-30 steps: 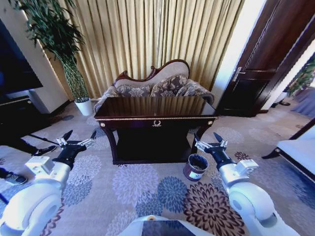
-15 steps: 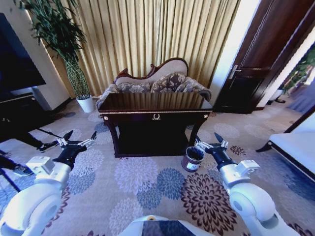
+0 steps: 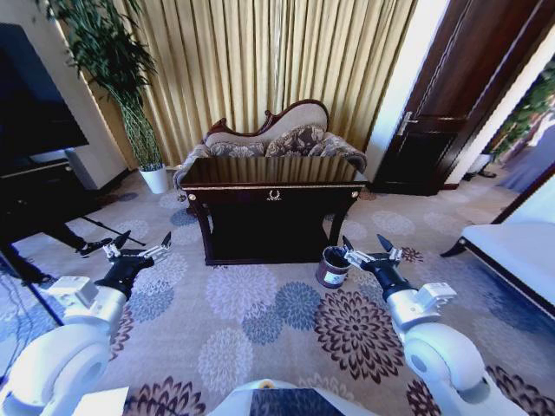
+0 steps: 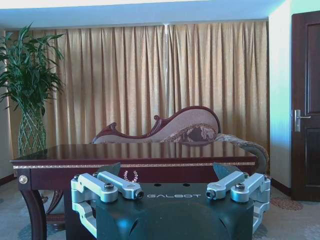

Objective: Move to the front of the table and place the trash on the table into the trash bin.

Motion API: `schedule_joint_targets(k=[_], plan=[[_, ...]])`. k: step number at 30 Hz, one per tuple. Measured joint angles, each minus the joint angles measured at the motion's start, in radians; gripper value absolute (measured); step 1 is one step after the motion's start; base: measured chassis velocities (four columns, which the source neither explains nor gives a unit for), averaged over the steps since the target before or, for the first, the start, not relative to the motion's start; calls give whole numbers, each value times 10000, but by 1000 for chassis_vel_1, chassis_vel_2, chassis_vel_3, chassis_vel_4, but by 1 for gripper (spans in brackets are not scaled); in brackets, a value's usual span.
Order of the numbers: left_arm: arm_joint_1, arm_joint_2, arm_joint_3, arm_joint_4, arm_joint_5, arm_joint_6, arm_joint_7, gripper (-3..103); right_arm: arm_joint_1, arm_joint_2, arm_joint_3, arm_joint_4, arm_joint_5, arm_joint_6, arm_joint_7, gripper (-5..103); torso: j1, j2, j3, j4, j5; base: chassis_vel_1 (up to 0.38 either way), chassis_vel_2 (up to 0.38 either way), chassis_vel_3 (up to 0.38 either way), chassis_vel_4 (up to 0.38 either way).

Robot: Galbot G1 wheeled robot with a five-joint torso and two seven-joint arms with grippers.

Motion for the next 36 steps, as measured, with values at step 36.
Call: schedule_joint_targets(k=[36], plan=[[-190, -121, 392, 1, 107, -190, -397, 100, 12, 302, -160, -406, -446, 699, -733, 100, 0, -1, 0, -1, 0, 72, -70, -68, 74]])
